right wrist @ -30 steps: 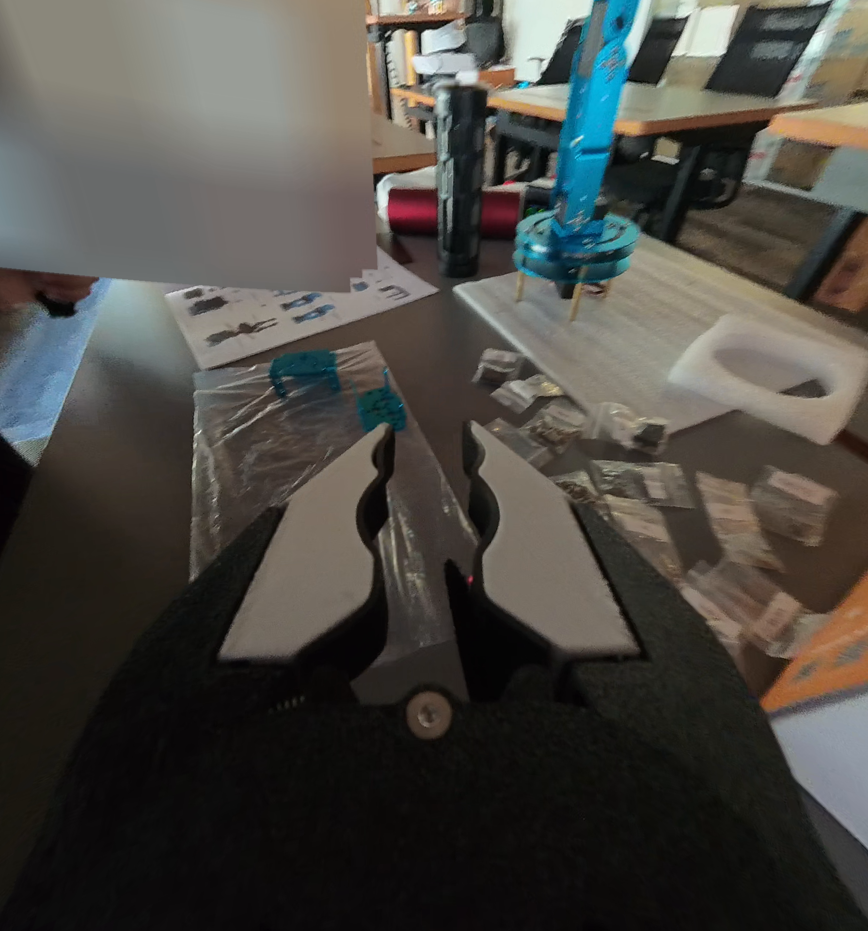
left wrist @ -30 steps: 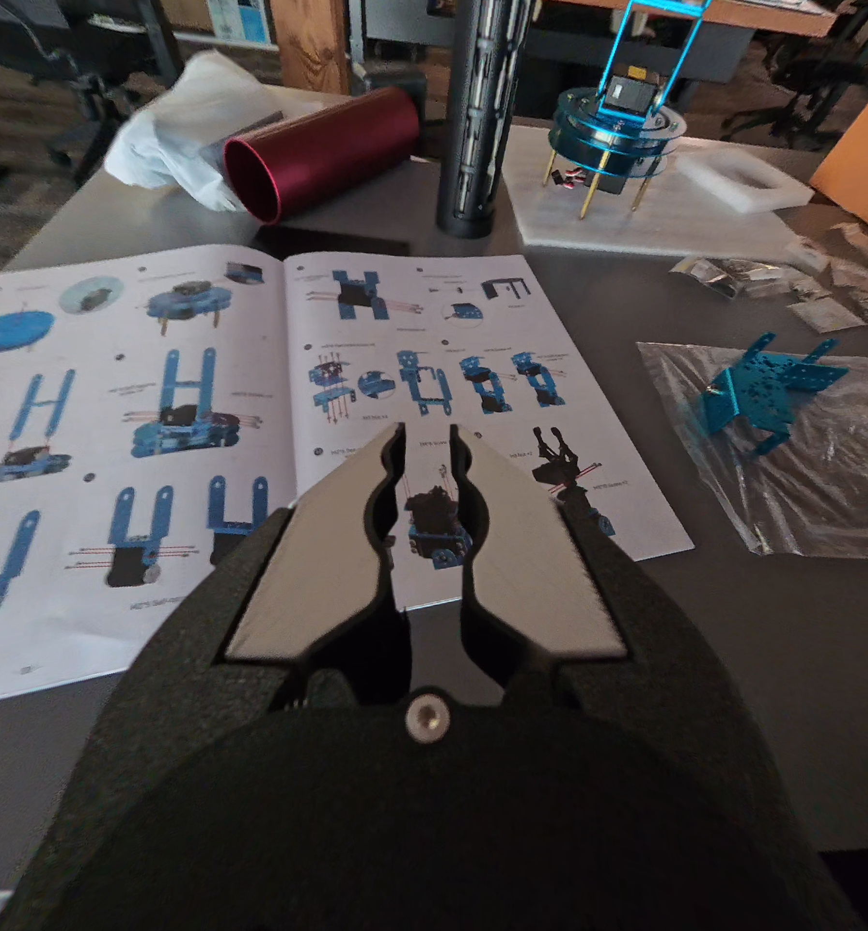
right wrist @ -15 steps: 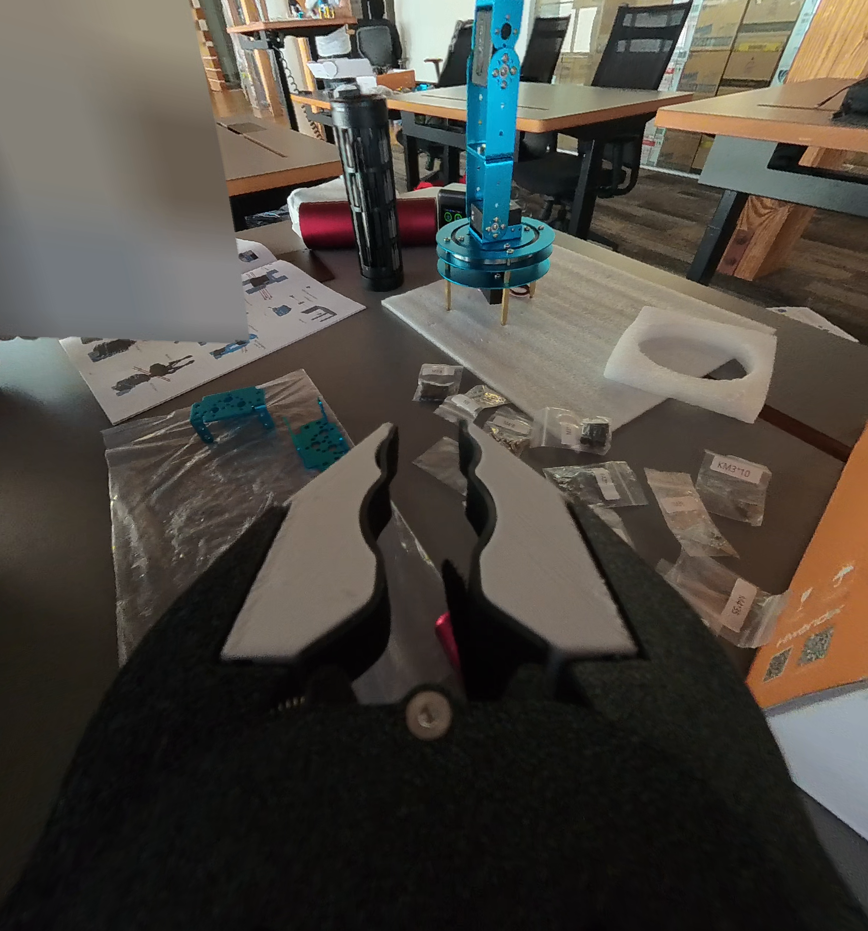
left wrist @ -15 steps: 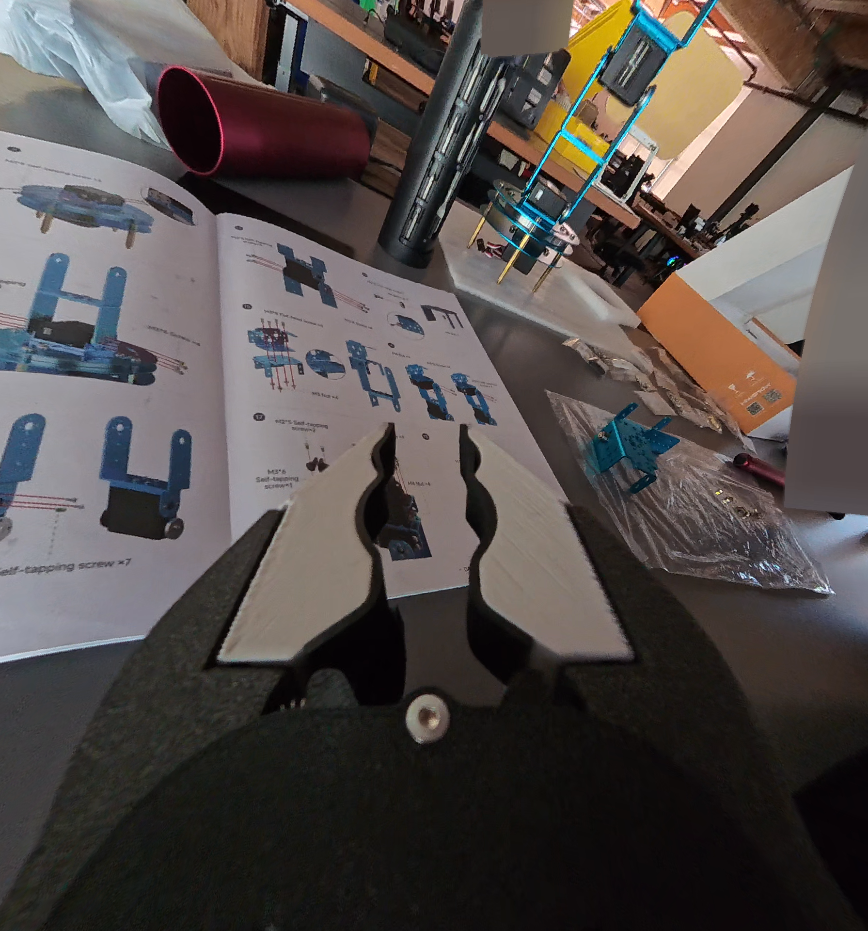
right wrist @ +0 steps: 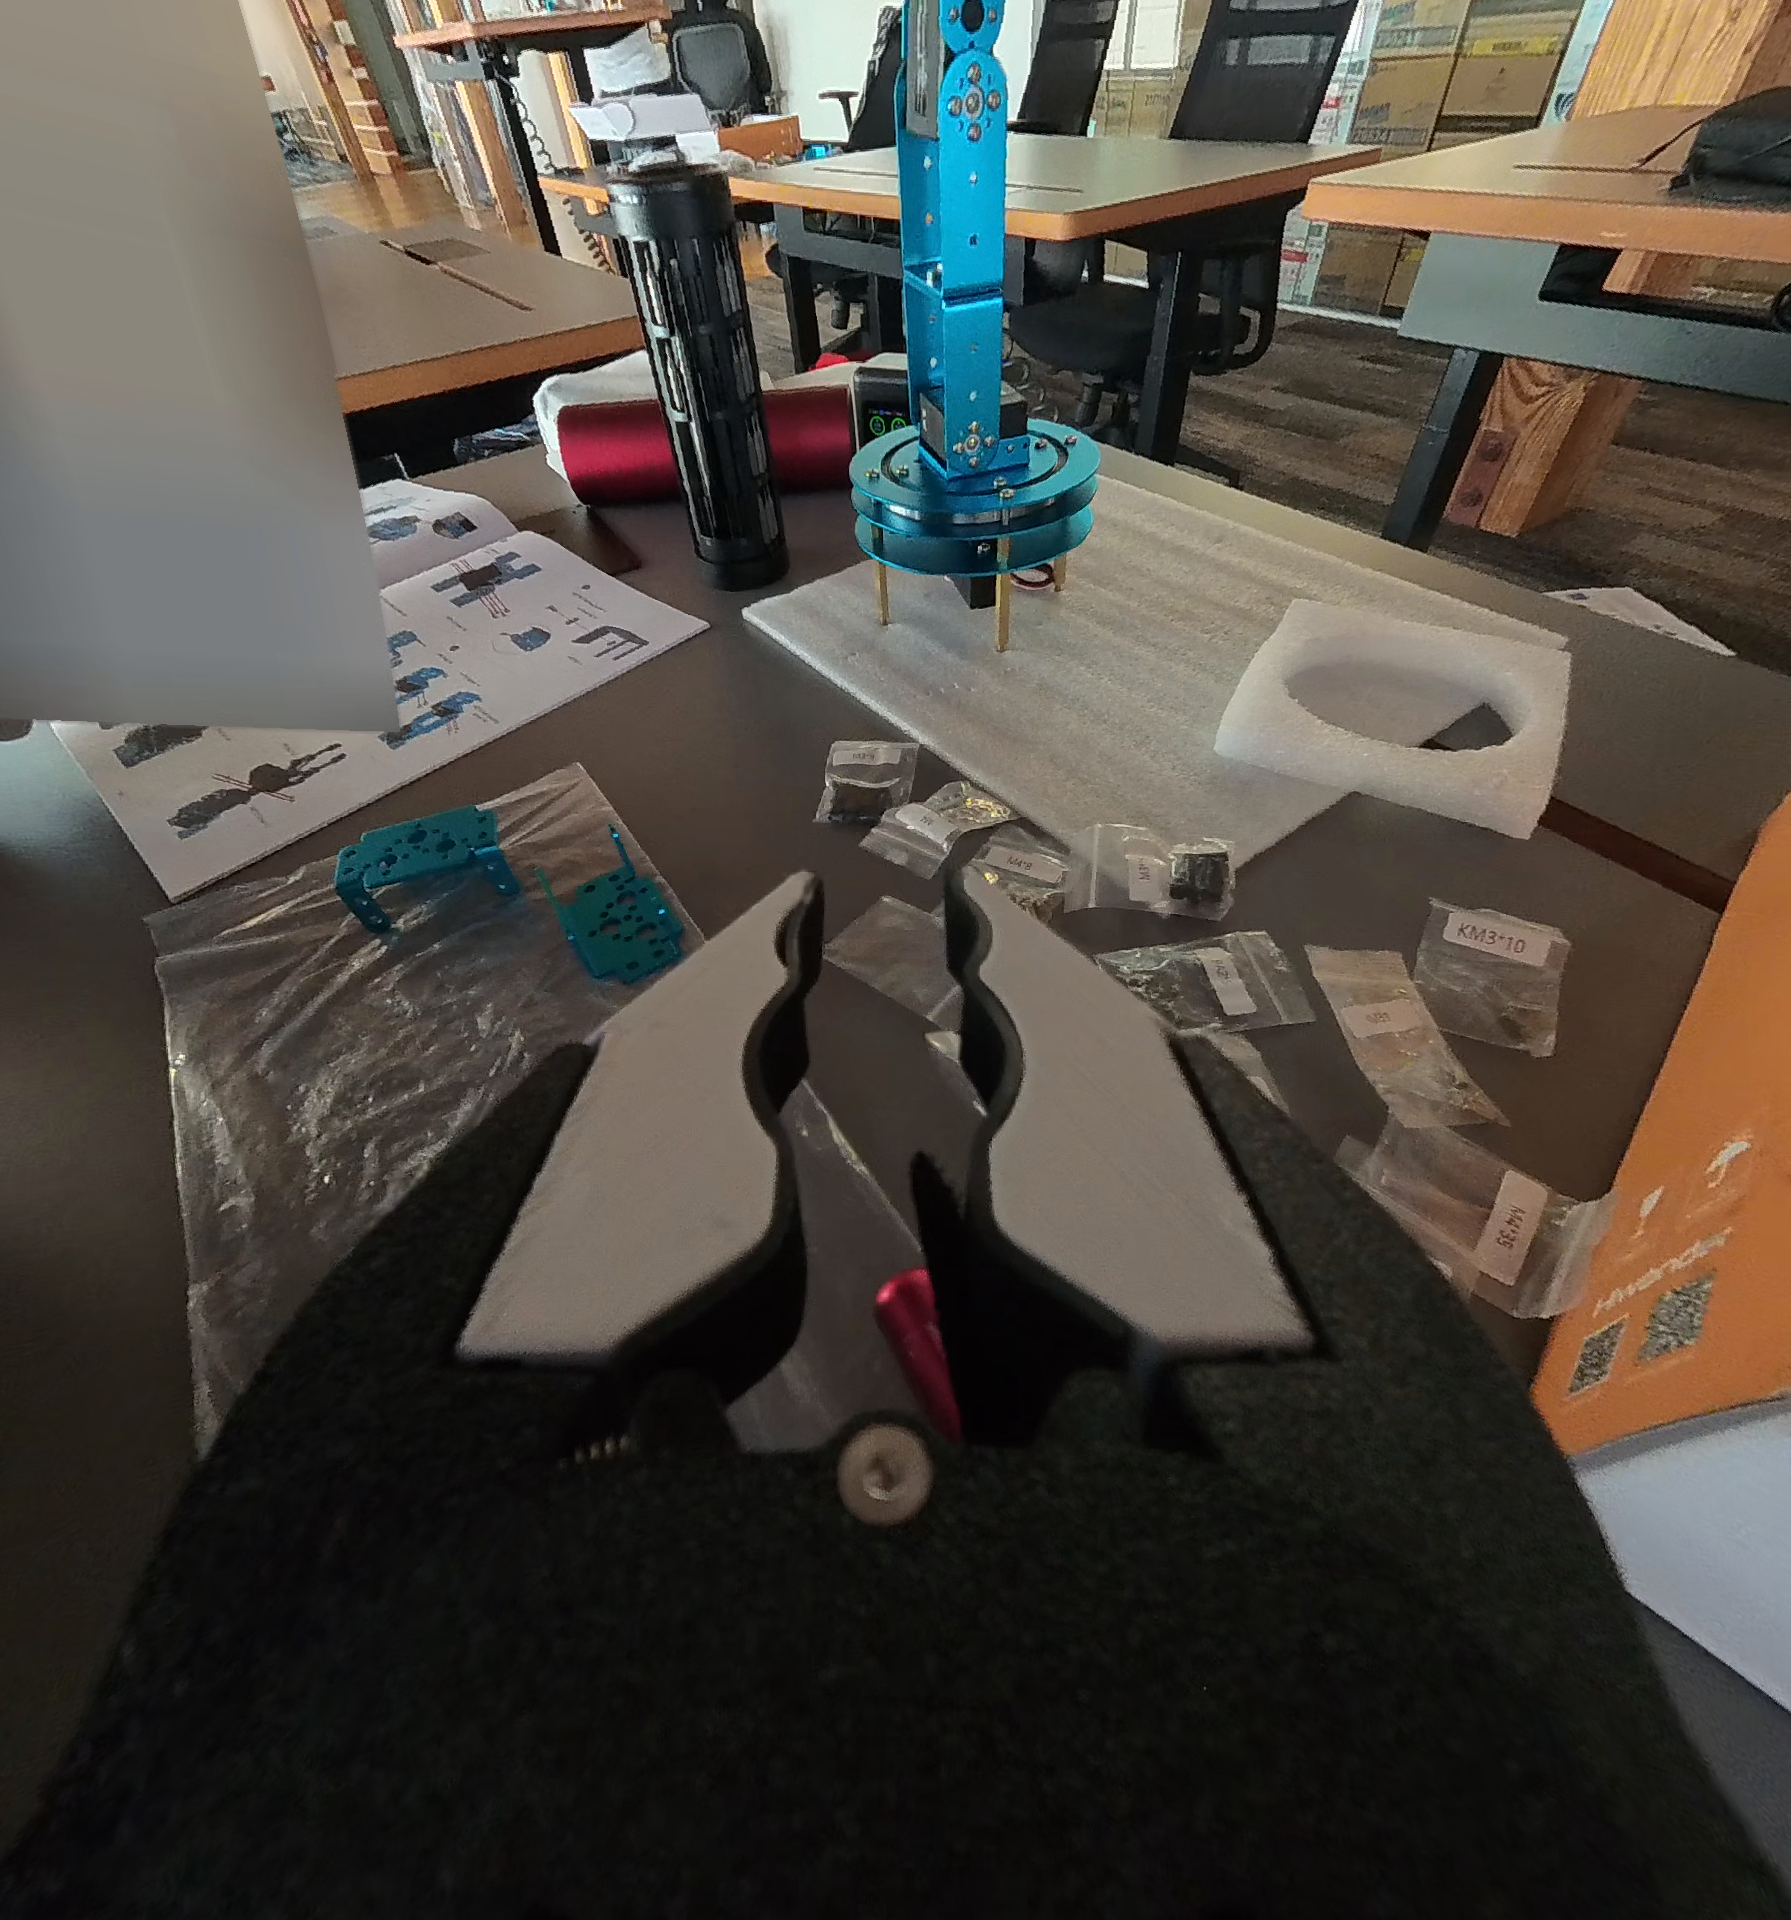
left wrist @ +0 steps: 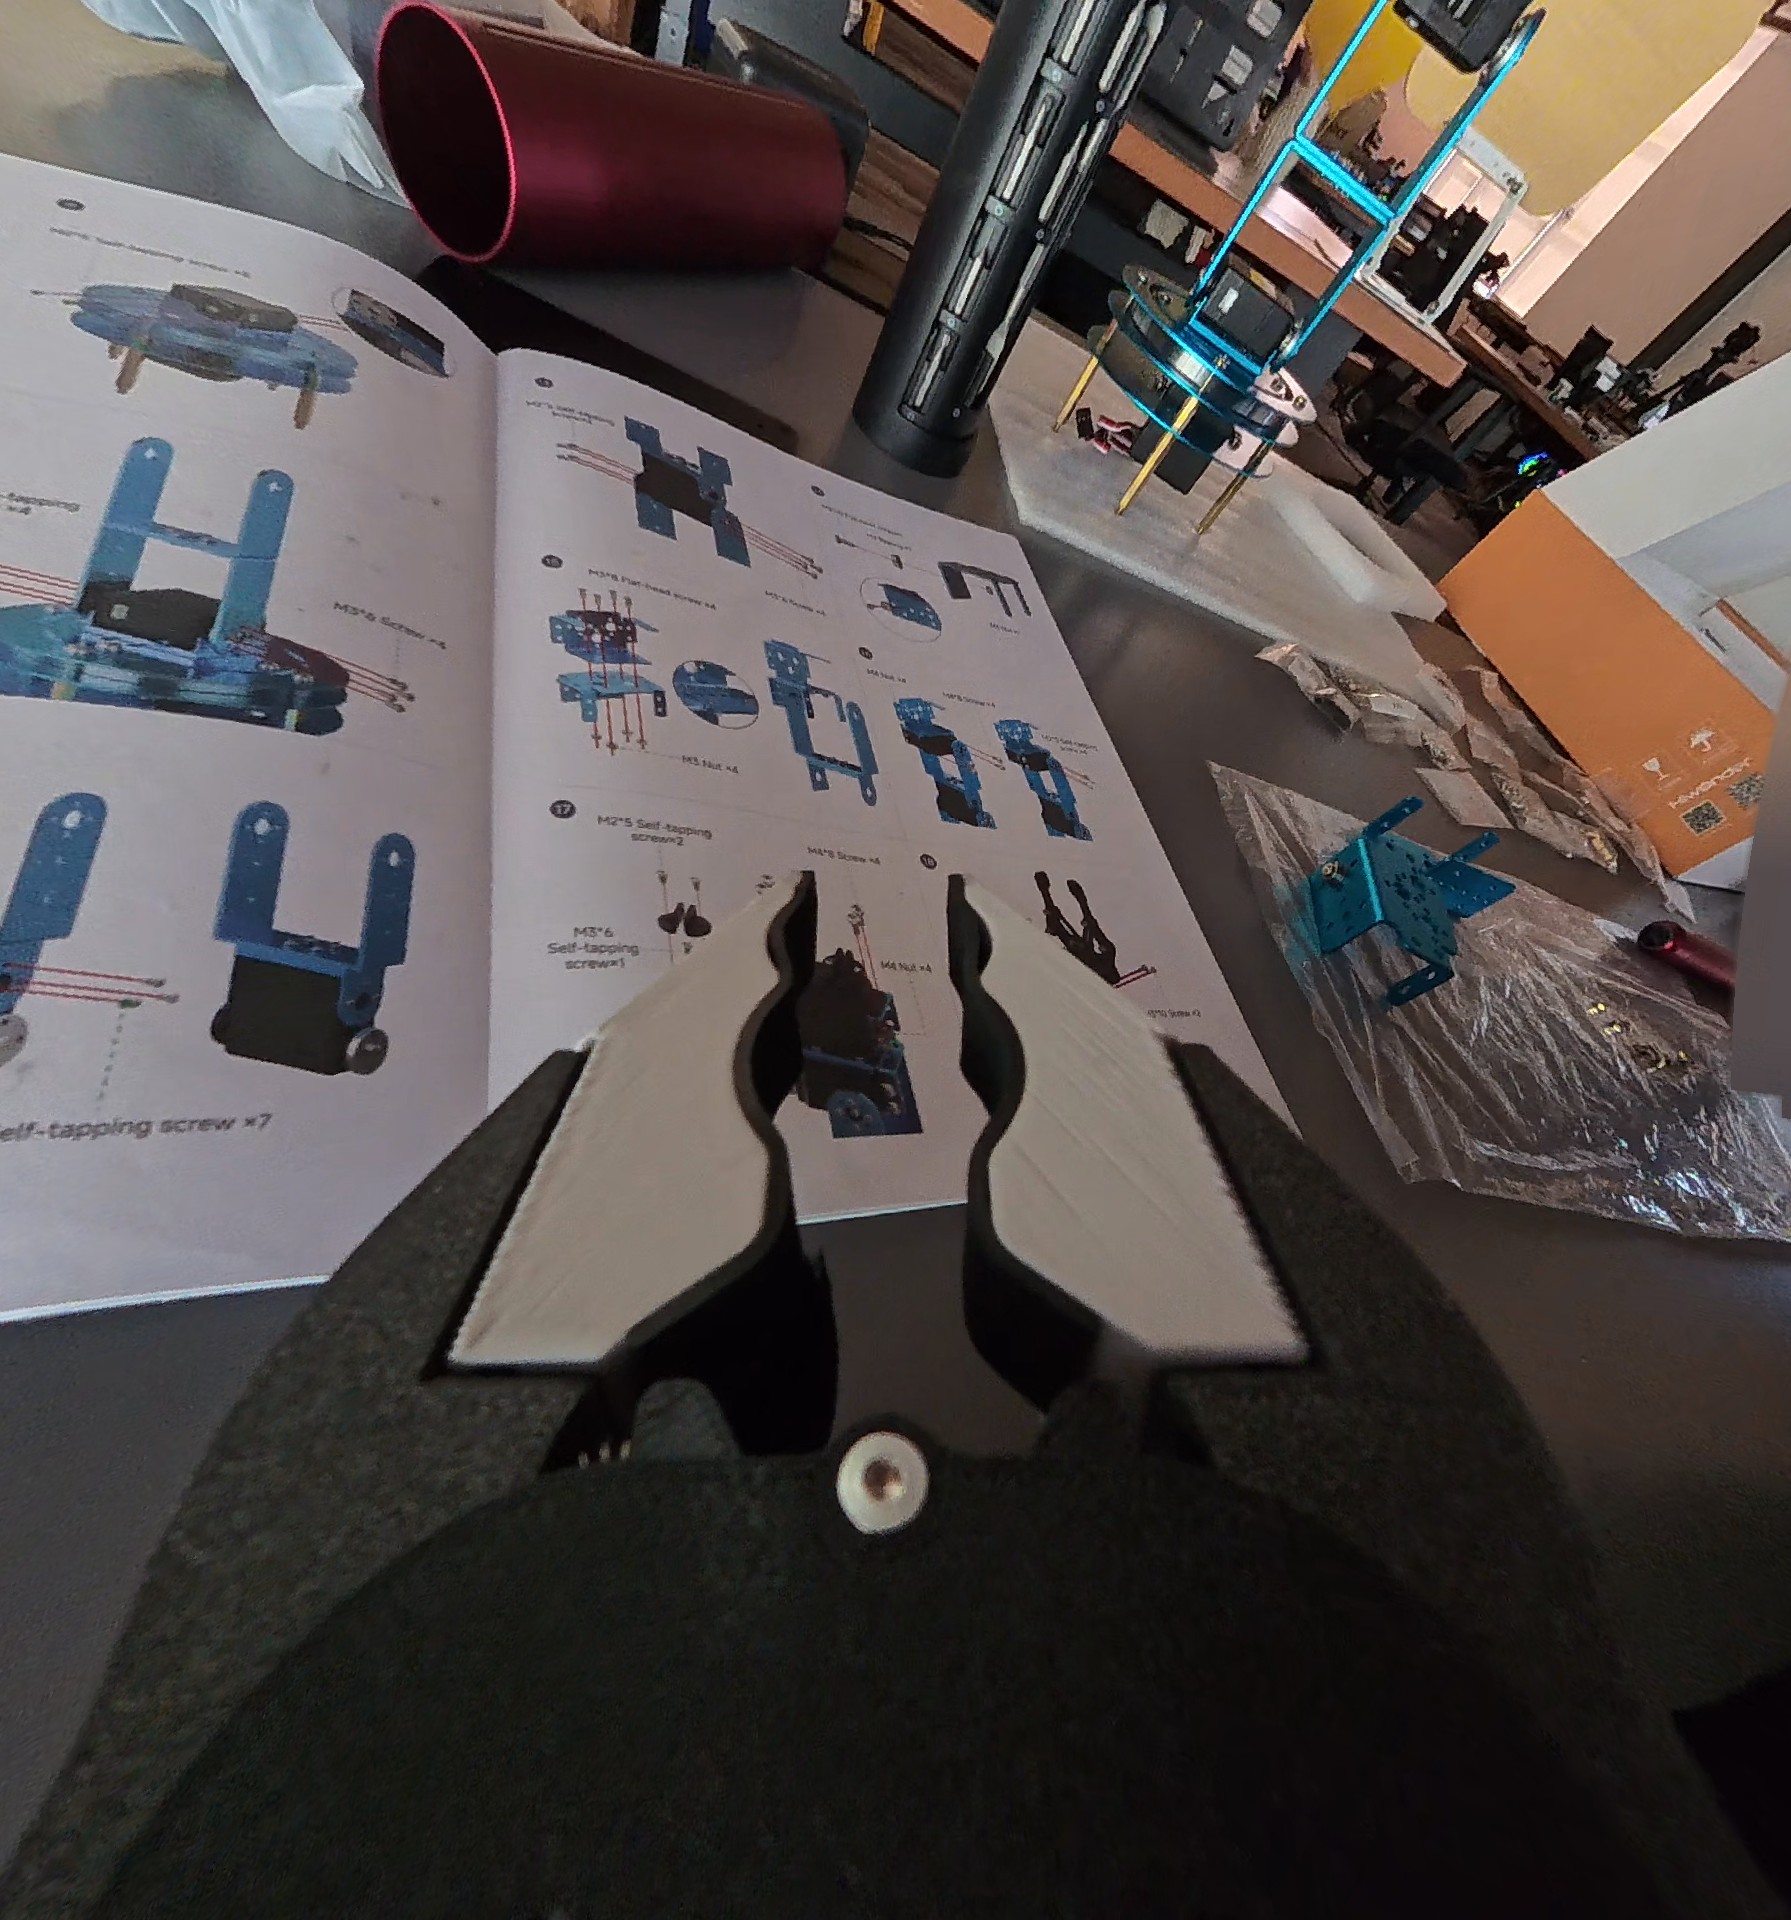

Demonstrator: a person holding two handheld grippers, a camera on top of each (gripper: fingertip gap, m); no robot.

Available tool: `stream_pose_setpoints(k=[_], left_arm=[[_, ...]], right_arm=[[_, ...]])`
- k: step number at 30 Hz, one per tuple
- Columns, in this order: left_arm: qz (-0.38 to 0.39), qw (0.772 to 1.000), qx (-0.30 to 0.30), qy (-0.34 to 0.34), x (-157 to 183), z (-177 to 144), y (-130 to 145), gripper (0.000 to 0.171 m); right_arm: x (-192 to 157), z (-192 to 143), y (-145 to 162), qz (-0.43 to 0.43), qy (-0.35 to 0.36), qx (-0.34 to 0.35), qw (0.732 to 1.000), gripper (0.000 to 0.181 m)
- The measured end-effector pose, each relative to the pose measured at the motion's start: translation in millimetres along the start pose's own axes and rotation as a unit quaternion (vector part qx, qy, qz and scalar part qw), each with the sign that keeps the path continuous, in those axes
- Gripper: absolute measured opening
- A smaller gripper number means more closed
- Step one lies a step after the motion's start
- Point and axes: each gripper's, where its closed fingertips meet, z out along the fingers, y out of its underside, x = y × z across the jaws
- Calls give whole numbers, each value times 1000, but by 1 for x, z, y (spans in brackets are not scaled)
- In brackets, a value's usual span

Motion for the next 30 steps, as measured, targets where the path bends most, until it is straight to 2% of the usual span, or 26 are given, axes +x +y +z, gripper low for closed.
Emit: stream_pose_setpoints(k=[5, 30], left_arm=[[-4, 1000, 16, -3, -2, -3, -4, 24], [-6, 1000, 2, 3, -1, 0, -1, 22]], right_arm=[[2, 2, 5, -1, 1, -8, 1000, 22], [7, 10, 22, -3, 2, -40, 999, 22]])
